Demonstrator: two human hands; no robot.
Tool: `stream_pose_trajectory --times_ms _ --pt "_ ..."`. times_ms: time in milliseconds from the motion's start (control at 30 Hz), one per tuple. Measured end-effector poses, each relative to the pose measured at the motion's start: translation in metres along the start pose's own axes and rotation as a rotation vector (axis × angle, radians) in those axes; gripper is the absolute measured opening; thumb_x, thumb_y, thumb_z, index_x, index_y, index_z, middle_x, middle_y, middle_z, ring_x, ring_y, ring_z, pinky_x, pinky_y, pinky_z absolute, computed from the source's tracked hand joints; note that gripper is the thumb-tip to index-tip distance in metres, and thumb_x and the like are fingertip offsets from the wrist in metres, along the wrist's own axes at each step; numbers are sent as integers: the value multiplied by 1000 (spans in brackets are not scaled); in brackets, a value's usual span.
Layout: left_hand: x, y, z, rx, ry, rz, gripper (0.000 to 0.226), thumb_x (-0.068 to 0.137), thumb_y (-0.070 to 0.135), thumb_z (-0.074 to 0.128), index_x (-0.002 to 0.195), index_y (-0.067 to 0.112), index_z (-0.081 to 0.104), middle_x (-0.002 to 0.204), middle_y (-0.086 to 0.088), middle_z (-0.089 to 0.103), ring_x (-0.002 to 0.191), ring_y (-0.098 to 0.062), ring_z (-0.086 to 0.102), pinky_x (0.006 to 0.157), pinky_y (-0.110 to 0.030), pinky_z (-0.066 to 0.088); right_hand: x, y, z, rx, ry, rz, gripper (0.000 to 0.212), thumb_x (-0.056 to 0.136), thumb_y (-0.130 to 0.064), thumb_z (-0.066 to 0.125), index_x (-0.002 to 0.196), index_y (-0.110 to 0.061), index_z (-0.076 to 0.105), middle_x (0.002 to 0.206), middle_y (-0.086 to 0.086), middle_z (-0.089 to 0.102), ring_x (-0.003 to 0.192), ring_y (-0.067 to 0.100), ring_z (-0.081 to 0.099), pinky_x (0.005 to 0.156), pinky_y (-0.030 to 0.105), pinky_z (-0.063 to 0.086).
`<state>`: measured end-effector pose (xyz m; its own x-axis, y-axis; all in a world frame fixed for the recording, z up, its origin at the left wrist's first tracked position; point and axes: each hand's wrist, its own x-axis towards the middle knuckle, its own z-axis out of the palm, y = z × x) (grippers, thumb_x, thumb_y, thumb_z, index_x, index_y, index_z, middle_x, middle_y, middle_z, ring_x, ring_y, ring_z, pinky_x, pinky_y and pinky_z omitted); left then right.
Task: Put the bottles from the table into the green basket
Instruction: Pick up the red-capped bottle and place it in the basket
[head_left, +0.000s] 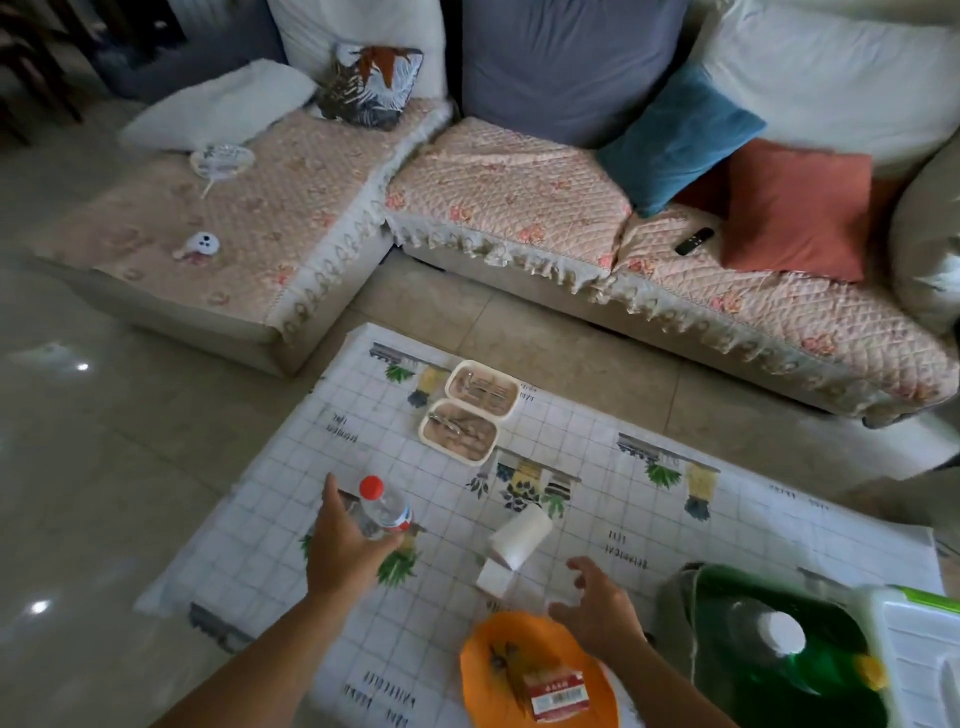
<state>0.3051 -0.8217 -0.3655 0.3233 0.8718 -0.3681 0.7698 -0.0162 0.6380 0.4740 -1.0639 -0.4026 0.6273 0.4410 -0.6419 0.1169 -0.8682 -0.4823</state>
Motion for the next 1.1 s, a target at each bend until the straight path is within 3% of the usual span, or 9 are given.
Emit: stream_pose_trajectory --times_ms 100,200,333,400,467,733,833,1000,1100 --pt "24 -13 10 -98 -29 -63 126 59 24 91 151 26 6 152 -14 35 132 -37 43 97 -49 46 33 7 5 -29 -2 45 70 79 -26 75 138 -26 39 135 5 53 110 20 56 85 29 49" --pt "44 -24 19 -124 -74 -75 123 59 21 90 151 32 10 153 -11 35 133 -36 42 101 -49 43 53 17 14 -6 5 83 75 79 -25 75 142 -23 35 138 8 52 83 10 52 63 16 41" --pt "56 -32 45 -122 -114 -44 92 60 18 89 139 20 41 133 -8 56 121 -31 53 97 -45 45 67 35 24 38 24 137 71 82 -23 73 142 -22 35 132 10 54 80 6 58 49 11 32" --pt "60 -31 54 -116 -74 -49 66 61 19 89 116 18 54 112 -5 64 108 -29 60 93 -45 50 68 43 27 30 30 142 71 82 -26 74 141 -23 35 135 10 53 76 3 53 55 13 38" --pt "62 -26 55 -120 -10 -81 52 64 18 88 104 18 55 100 -4 63 98 -28 62 88 -45 52 63 43 30 29 39 133 72 80 -28 75 141 -25 36 137 9 51 99 16 58 75 25 52" --pt "35 0 44 -5 60 66 40 65 16 87 86 20 53 73 6 55 75 -23 58 62 -29 44 34 53 15 39 61 134 74 80 -29 74 142 -24 35 138 6 51 122 25 52 94 36 49" --pt "11 23 38 73 24 176 42 63 21 88 84 23 52 69 13 53 68 -19 61 53 -21 41 15 50 -1 56 64 126 74 80 -32 75 142 -27 34 138 5 51 119 24 54 92 35 52" --pt "-39 75 34 267 -73 412 43 58 39 87 83 31 53 65 14 59 60 -4 61 50 -23 52 -28 44 -33 101 63 28 73 79 -33 75 140 -32 35 134 2 53 101 13 56 62 12 42" --pt "-81 114 37 319 -134 499 42 60 50 83 83 31 54 64 11 61 56 -4 61 49 -21 50 -59 43 -54 154 86 -44 75 76 -35 78 139 -37 35 129 -2 54 107 15 56 78 24 54"
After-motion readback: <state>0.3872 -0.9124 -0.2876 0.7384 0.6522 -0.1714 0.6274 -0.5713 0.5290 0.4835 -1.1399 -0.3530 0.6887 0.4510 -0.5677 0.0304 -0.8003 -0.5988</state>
